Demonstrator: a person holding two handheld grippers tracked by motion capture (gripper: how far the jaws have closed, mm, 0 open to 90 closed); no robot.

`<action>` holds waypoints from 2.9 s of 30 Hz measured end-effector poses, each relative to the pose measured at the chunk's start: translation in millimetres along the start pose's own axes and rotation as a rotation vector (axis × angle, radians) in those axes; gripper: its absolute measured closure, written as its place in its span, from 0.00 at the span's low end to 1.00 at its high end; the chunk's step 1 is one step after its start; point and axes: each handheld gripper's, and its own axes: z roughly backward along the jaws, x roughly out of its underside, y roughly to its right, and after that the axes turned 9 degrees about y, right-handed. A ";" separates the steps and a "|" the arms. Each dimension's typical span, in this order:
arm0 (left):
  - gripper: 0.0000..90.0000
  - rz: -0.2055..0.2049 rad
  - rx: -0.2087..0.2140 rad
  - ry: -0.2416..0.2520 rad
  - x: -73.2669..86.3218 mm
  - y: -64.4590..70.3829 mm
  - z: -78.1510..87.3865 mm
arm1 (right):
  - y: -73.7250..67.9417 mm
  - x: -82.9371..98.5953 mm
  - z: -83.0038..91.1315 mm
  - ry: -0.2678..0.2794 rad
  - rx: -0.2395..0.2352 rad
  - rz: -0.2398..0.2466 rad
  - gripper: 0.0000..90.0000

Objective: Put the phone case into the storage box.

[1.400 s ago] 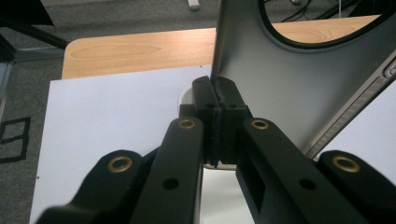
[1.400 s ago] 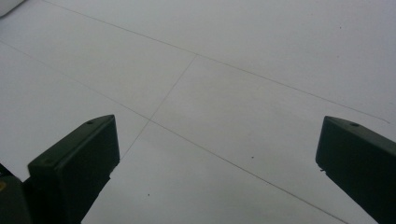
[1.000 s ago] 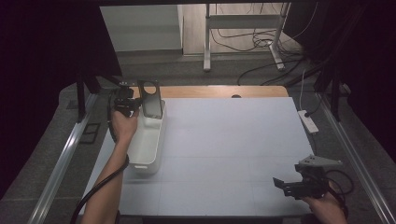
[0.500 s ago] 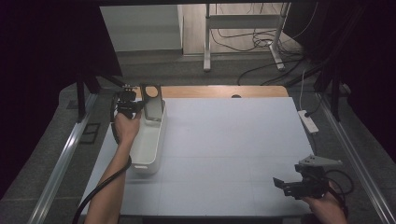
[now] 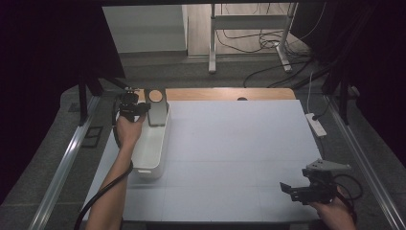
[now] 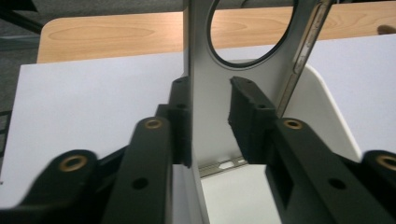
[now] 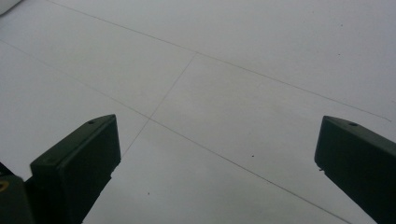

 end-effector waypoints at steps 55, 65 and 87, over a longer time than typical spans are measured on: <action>0.18 -0.029 0.240 0.026 4.1 -6.4 28.1 | -1.2 0.0 -0.3 -0.002 -0.006 0.009 0.01; 0.13 -0.052 0.266 0.015 7.1 -1.2 33.6 | -1.3 0.0 -0.9 -0.010 -0.008 0.008 0.01; 0.09 -0.080 0.338 0.005 19.4 12.7 46.6 | -1.2 -0.1 -1.5 -0.015 -0.005 0.012 0.00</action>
